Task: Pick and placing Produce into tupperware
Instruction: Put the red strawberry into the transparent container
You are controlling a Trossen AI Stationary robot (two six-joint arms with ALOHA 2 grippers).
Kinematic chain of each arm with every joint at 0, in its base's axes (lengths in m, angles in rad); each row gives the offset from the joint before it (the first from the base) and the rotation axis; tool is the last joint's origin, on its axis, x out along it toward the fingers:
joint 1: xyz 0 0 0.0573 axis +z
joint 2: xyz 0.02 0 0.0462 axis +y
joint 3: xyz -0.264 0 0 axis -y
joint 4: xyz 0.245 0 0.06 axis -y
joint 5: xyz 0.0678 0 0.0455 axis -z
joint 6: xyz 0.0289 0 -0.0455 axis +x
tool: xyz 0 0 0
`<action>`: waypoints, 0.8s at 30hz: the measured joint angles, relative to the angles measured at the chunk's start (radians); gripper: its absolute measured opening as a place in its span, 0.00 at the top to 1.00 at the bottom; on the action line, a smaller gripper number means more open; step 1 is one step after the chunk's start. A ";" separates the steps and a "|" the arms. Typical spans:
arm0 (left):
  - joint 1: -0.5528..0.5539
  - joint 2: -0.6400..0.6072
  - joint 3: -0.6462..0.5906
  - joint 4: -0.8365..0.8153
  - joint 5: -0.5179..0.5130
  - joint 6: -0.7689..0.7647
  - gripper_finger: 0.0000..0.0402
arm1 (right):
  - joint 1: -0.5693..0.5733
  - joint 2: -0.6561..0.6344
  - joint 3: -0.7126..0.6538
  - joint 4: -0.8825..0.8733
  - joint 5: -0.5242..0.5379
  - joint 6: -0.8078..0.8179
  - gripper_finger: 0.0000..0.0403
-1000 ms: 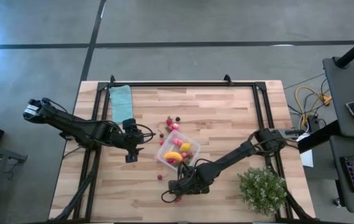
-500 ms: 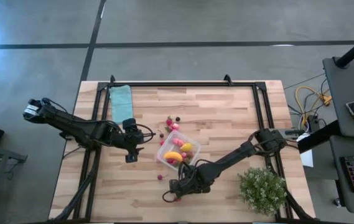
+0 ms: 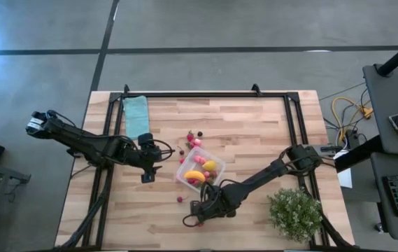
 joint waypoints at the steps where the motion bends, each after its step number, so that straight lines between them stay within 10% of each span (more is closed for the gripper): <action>1: 0.000 0.000 0.000 0.000 0.000 0.000 0.35 | -0.002 0.000 0.000 0.000 0.004 0.004 0.54; 24: 0.000 0.000 0.000 0.000 0.000 0.000 0.35 | -0.006 0.000 -0.002 0.001 0.051 0.006 0.60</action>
